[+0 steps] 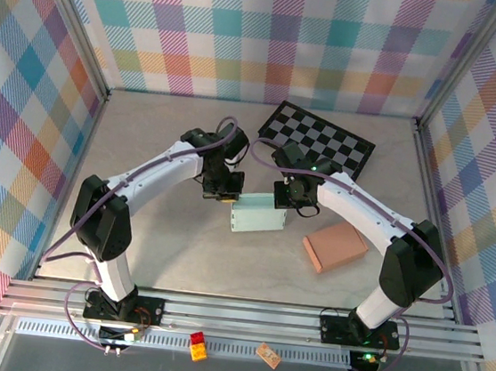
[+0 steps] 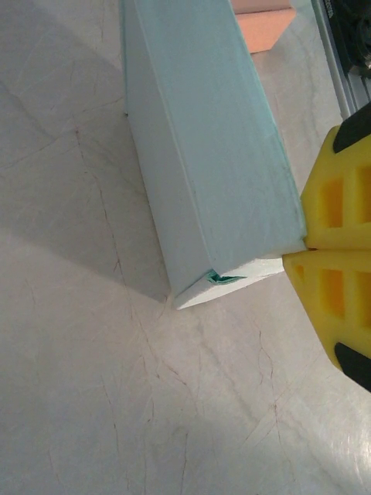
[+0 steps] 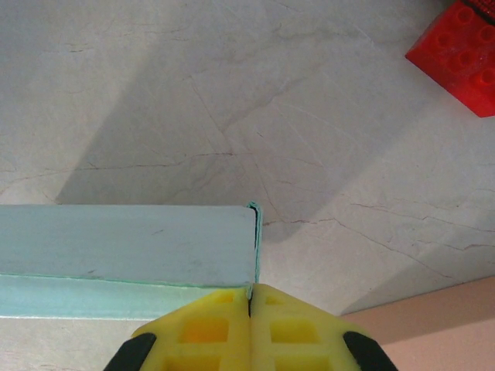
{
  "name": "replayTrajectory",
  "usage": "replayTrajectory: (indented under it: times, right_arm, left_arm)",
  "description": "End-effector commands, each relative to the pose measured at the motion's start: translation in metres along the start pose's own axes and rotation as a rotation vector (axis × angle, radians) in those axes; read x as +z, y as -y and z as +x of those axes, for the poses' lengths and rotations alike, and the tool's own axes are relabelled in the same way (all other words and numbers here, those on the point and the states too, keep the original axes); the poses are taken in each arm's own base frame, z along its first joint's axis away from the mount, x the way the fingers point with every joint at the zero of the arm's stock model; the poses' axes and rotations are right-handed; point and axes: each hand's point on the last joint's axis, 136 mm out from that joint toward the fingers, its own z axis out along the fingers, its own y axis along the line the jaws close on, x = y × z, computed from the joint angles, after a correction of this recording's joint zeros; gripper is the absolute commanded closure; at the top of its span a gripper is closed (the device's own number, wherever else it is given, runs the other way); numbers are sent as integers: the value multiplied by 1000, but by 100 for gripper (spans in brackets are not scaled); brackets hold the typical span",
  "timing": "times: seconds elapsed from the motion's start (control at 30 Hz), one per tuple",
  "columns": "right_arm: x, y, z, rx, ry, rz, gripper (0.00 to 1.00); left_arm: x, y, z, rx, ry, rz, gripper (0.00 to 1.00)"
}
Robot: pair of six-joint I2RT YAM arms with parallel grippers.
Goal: Fold the paper box
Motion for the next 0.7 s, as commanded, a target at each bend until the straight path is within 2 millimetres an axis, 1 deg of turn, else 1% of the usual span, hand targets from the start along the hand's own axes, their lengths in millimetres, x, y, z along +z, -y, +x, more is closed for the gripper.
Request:
replayTrajectory:
  times: [0.0,0.37,0.47,0.67]
  right_arm:
    - [0,-9,3,-31,-15,-14,100]
    - [0,-10,1,-40,-12,-20,100]
    - [-1,-11,0,-43,-2,-26,100]
    - [-1,-14,-2,-34,4,-39,100]
  left_arm:
    - [-7,9,0,-27,-33,48,100]
    - [-11,11,1,-32,-59,62,100]
    - [-11,9,1,-37,-65,62,100]
    - [-8,12,-1,-46,-89,82,100]
